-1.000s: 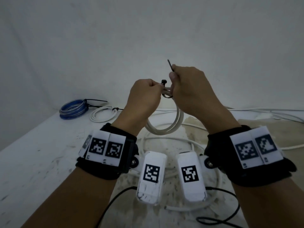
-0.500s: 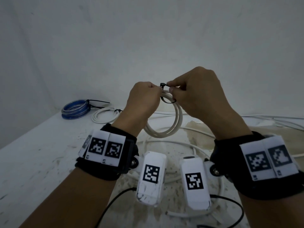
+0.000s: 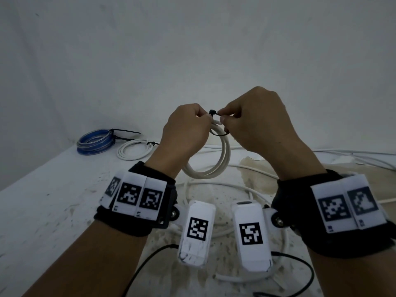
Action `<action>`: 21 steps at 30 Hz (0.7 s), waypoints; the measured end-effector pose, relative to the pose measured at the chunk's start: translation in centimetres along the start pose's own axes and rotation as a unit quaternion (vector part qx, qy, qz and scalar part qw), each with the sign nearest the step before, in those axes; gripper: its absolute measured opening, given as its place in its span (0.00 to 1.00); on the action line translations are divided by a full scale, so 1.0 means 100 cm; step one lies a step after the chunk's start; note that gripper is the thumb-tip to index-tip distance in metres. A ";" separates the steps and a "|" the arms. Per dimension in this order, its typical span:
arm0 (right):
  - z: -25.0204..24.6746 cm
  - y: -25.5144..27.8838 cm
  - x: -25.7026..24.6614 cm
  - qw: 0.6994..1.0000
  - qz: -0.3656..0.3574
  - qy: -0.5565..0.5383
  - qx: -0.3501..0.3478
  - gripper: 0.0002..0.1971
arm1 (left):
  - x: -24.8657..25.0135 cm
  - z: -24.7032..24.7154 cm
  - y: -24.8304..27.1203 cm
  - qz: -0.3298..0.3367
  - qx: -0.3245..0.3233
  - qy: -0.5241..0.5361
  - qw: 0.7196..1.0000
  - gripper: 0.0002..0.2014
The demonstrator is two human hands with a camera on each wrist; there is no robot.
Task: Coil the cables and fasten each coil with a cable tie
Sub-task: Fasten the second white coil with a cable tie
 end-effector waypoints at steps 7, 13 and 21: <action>-0.003 -0.002 0.007 0.999 0.020 -0.013 0.033 0.05 | 0.016 0.011 0.004 0.087 -0.031 -0.057 0.994 0.08; 0.002 -0.006 0.023 0.986 0.056 -0.148 0.055 0.11 | 0.024 0.007 0.003 0.117 -0.049 -0.049 0.991 0.07; 0.005 -0.001 0.036 0.959 0.132 -0.249 0.038 0.13 | 0.028 0.011 0.009 0.109 -0.086 -0.023 0.990 0.09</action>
Point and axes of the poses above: each hand's wrist, its own y-axis away from the middle knuckle, its own z-axis out of the palm, x = y × z, the point moved 9 cm from there along -y, towards the middle knuckle, and after that the axes turned 1 degree about -z, right-handed, at the moved point
